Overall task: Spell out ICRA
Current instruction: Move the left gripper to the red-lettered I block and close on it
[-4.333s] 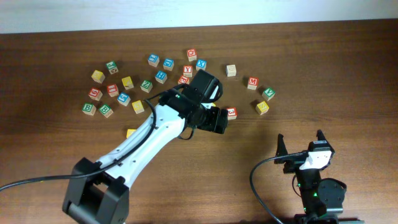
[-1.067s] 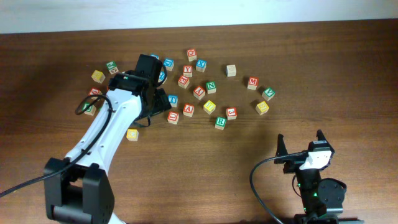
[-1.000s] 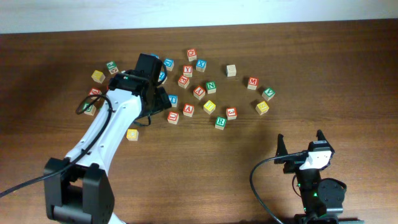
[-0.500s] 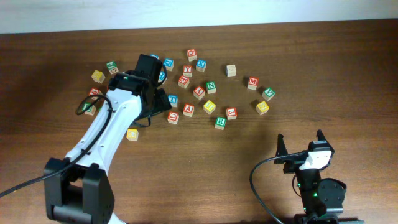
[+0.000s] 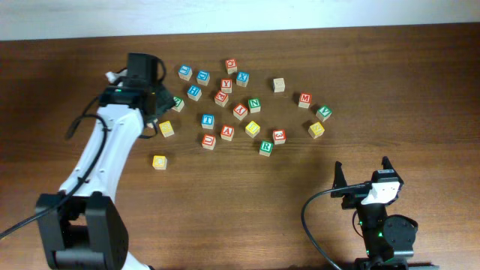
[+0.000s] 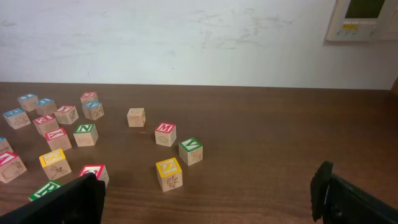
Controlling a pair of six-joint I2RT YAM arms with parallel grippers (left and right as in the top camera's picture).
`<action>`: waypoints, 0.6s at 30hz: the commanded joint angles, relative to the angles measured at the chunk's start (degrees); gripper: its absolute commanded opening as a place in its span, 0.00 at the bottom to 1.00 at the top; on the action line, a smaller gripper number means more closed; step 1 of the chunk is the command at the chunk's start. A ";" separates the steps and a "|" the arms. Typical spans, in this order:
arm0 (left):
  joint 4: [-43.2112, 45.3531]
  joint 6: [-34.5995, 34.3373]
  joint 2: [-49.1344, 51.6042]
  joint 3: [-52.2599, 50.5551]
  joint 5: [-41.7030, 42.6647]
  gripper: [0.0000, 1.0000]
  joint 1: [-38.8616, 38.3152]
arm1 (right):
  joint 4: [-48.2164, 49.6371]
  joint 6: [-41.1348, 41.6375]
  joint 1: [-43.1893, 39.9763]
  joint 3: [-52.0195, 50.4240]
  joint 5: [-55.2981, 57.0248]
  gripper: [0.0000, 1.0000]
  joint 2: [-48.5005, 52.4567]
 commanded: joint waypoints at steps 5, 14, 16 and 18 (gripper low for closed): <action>4.72 3.04 -0.61 0.87 -2.67 0.99 2.62 | -0.04 0.61 -0.33 -0.48 0.50 0.99 -0.26; 12.09 19.50 7.58 0.87 7.63 0.98 10.34 | -0.04 0.61 -0.33 -0.48 0.48 0.98 -0.26; 12.83 19.52 8.20 0.87 7.87 0.96 11.61 | -0.04 0.61 -0.33 -0.48 0.48 0.98 -0.26; 13.81 19.52 8.94 0.87 7.89 0.86 12.28 | -0.04 0.61 -0.33 -0.48 0.48 0.98 -0.26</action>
